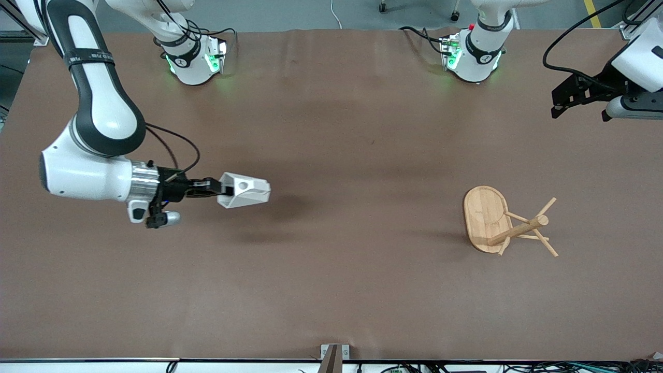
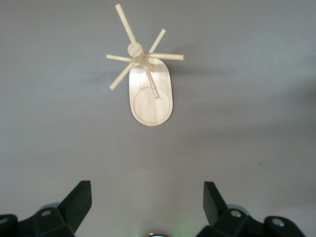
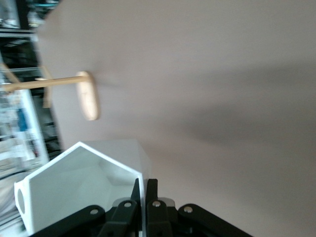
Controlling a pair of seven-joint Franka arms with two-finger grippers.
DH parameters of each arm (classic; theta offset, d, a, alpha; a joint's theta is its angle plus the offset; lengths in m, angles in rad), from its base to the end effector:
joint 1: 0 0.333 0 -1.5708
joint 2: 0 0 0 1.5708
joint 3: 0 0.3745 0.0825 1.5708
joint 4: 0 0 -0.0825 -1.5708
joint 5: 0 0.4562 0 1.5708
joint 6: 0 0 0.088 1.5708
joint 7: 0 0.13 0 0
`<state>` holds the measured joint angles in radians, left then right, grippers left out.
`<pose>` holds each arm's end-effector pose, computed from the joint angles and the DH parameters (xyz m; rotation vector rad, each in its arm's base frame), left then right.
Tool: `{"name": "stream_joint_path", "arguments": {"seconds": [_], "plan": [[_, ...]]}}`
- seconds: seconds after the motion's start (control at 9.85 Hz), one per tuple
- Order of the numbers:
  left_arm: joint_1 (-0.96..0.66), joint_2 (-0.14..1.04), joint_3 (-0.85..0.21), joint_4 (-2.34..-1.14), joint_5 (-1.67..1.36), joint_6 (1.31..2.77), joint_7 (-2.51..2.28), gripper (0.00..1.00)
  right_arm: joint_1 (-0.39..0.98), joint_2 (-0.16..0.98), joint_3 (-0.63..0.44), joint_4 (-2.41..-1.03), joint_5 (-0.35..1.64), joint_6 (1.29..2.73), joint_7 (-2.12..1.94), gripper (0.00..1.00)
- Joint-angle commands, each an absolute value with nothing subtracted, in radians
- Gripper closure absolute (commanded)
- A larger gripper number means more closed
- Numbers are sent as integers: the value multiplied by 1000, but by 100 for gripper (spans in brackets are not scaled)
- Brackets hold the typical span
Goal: Hang cup on rack
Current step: 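Lift the white cup with the right gripper toward the table center, then reach the left gripper to the cup held by the right gripper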
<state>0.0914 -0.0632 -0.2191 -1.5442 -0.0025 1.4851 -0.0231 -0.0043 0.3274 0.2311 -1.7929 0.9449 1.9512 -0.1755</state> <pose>0.5892 -0.0809 0.7045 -3.1263 0.1634 -0.0054 0.6834 0.2179 0.3922 -2.2224 0.0663 0.2179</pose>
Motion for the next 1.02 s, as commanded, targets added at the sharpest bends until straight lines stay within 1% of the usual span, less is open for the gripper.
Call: {"name": "stream_joint_path", "arguments": {"seconds": [0.0, 0.2, 0.3, 0.41, 0.51, 0.71, 0.91], "plan": [[68, -16, -225, -1546, -11, 1468, -14, 0, -3, 377, 300, -1792, 1166, 1954, -187, 100], [-29, -3, -227, -1549, -14, 1468, -15, 0, 8, 405, 360, -1787, 1325, 1967, -193, 100], [-94, 27, -232, -1548, -14, 1468, -14, 0, 11, 406, 379, -1789, 1348, 1964, -204, 100], [-154, 40, -233, -1546, -14, 1473, -15, 0, 17, 408, 421, -1790, 1365, 1979, -207, 100], [-226, 75, -233, -1522, -14, 1483, -15, 0, 21, 411, 449, -1790, 1411, 2029, -207, 100], [-313, 138, -235, -1441, -32, 1489, -11, 0, 37, 413, 489, -1790, 1419, 2101, -207, 100], [-368, 141, -236, -1425, -96, 1531, 39, 0, 40, 413, 508, -1790, 1420, 2114, -207, 100]]}}
